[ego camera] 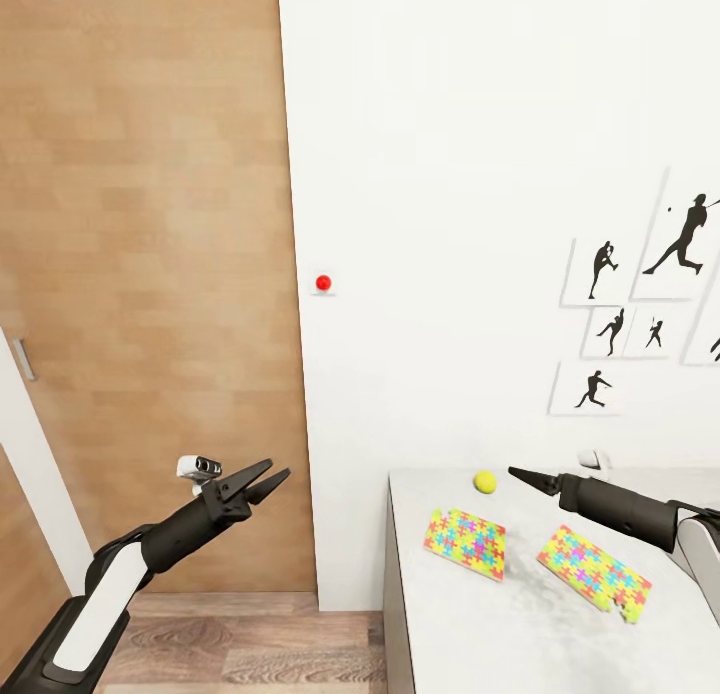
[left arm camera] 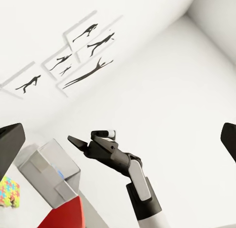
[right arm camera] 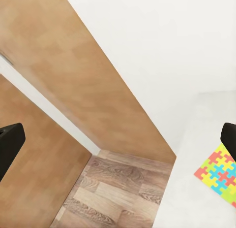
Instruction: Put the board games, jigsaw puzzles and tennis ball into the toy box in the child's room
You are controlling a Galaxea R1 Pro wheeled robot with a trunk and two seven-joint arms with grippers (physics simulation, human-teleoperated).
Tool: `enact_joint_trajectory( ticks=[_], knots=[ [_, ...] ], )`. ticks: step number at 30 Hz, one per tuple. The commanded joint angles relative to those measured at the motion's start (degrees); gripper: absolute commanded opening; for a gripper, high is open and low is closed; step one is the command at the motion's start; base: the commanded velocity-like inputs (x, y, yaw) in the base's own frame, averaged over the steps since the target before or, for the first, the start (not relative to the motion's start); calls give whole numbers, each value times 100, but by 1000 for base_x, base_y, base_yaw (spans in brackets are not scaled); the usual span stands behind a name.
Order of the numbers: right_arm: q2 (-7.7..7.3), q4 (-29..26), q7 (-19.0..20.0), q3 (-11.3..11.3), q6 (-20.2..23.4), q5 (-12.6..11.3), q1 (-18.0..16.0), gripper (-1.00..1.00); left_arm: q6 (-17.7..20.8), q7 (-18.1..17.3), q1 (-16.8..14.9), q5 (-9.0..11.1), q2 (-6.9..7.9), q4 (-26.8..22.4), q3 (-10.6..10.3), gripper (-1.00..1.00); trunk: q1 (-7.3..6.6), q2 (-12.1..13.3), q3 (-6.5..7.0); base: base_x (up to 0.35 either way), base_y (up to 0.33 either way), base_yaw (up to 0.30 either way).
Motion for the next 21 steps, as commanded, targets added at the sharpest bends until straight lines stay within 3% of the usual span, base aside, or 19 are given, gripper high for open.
enact_joint_trajectory(
  ticks=[1, 8, 14, 21],
  knots=[
    [0, 1, 20, -4, 28, 3, -3, 100, 33, 3, -2, 38, 5, 4, -9, 100, 2, -4, -3, 0, 0, 0],
    [0, 1, 14, -6, 31, 5, -3, 100, 28, 51, -2, 20, 8, 70, -3, 100, 2, -4, -3, 0, 0, 0],
    [0, 6, -221, -3, 84, 12, -3, 100, 25, 120, -2, -175, 15, 615, 104, 100, 2, -4, -3, 0, 0, 0],
    [21, 40, -1242, 3, 324, -12, -13, 100, 12, 147, -2, -447, 20, 1200, 483, 100, 2, -4, -3, 0, 0, 0]
  ],
)
